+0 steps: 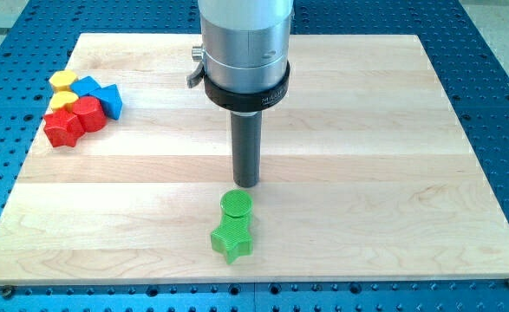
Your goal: Separate the yellow heart from the red blocks
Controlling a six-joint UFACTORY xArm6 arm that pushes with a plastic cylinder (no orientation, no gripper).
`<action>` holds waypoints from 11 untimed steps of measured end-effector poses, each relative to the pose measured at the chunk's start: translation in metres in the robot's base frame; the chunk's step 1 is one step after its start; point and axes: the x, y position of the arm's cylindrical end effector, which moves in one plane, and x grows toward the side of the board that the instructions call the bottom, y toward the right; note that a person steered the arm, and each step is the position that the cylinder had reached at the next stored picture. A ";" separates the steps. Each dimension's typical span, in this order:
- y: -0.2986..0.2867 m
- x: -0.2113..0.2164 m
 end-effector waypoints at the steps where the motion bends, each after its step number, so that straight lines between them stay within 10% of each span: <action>1: 0.000 0.000; 3: -0.007 0.000; 6: -0.297 0.014; 11: -0.268 -0.086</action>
